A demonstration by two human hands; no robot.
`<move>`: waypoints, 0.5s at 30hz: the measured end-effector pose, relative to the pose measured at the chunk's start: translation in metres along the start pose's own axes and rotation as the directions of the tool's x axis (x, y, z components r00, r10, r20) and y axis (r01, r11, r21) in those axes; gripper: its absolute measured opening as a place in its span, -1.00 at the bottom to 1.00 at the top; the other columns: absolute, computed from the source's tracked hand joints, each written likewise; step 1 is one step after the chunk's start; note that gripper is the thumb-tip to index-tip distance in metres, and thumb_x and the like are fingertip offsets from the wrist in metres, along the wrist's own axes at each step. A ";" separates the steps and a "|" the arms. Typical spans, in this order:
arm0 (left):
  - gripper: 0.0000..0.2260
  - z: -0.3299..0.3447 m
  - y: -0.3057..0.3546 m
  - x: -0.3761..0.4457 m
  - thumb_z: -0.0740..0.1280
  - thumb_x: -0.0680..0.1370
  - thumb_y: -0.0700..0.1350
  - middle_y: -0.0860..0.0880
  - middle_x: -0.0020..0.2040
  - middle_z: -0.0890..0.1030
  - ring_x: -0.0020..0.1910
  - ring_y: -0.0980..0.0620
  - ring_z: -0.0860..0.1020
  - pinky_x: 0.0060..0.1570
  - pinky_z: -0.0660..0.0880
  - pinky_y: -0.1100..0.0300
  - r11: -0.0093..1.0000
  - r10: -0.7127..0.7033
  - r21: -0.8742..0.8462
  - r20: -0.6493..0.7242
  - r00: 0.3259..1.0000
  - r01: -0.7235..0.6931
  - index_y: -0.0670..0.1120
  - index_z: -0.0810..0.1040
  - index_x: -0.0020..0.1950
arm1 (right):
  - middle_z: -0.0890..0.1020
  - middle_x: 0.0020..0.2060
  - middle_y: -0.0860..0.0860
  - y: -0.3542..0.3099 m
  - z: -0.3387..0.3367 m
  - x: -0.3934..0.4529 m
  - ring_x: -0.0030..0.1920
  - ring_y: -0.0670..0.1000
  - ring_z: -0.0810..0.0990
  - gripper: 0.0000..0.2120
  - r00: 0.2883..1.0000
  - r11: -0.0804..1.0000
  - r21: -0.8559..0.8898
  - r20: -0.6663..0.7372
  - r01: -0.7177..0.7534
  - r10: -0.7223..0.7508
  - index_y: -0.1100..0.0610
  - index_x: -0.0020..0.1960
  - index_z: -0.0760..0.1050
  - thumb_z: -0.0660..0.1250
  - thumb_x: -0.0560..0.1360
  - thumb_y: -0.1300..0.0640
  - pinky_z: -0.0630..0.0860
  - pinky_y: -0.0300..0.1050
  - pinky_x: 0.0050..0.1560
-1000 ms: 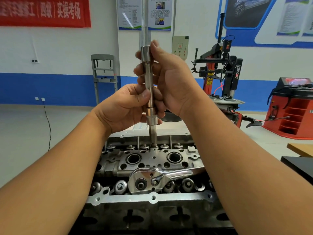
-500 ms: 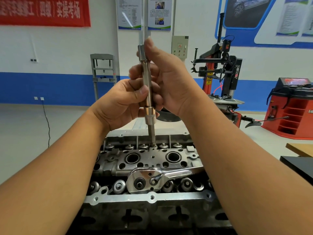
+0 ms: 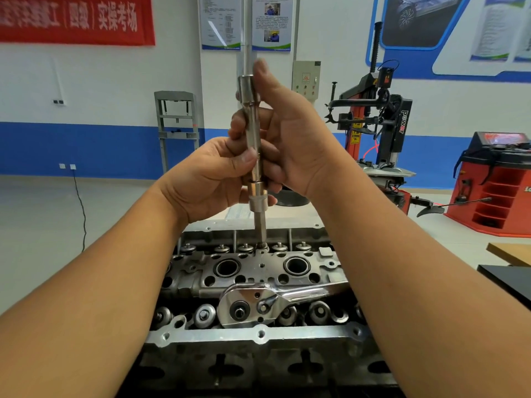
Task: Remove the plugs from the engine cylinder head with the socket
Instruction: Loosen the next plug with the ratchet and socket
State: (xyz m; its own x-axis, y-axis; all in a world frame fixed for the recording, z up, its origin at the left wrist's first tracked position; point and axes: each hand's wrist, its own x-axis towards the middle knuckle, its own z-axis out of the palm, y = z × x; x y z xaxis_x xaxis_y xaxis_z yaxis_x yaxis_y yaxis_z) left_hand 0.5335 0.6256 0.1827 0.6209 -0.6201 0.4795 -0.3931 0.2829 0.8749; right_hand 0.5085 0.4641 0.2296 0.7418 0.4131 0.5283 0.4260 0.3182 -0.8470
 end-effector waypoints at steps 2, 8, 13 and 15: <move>-0.64 0.001 -0.001 0.001 0.63 0.40 0.04 -0.14 -0.09 0.73 -0.09 -0.10 0.72 -0.06 0.67 -0.03 0.998 0.009 0.055 -0.059 0.998 -0.005 -0.13 0.70 0.07 | 0.64 -0.26 0.07 0.001 -0.001 0.000 -0.25 0.03 0.62 -0.72 0.999 0.997 -0.046 -0.008 0.054 -0.054 0.20 0.06 0.50 0.35 0.63 -0.04 0.63 -0.07 -0.14; -0.63 0.001 0.000 0.000 0.58 0.47 0.05 -0.20 -0.04 0.70 -0.05 -0.16 0.70 -0.02 0.66 -0.13 0.999 -0.019 0.031 -0.031 0.999 0.019 -0.15 0.66 0.15 | 0.71 -0.18 0.04 0.002 -0.001 0.003 -0.12 0.00 0.70 -0.73 0.994 0.994 -0.090 -0.085 0.066 -0.073 0.19 -0.01 0.63 0.32 0.67 0.00 0.63 -0.15 -0.04; -0.58 0.000 0.001 -0.003 0.55 0.50 -0.04 -0.20 0.03 0.71 0.01 -0.17 0.70 0.06 0.63 -0.25 0.998 -0.051 -0.038 0.014 0.999 0.051 -0.22 0.61 0.27 | 0.65 -0.28 0.07 0.002 -0.002 0.003 -0.23 0.02 0.64 -0.75 0.996 0.997 -0.051 -0.068 0.052 -0.055 0.18 0.02 0.60 0.34 0.66 -0.01 0.59 -0.13 -0.23; -0.62 -0.001 0.000 -0.002 0.59 0.47 -0.02 -0.17 0.00 0.72 -0.01 -0.13 0.71 0.05 0.65 -0.22 0.999 -0.037 -0.015 0.009 0.999 0.038 -0.16 0.67 0.20 | 0.64 -0.29 0.10 0.003 -0.001 0.004 -0.27 0.06 0.61 -0.77 0.998 0.999 -0.003 -0.045 0.048 -0.048 0.18 0.07 0.55 0.36 0.65 0.00 0.56 -0.06 -0.21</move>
State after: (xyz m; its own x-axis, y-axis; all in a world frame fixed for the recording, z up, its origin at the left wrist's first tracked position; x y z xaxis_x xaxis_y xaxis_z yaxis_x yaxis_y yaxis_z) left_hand 0.5329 0.6278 0.1816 0.6292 -0.6367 0.4458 -0.3594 0.2703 0.8932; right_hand 0.5131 0.4652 0.2290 0.7431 0.3581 0.5653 0.4626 0.3356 -0.8206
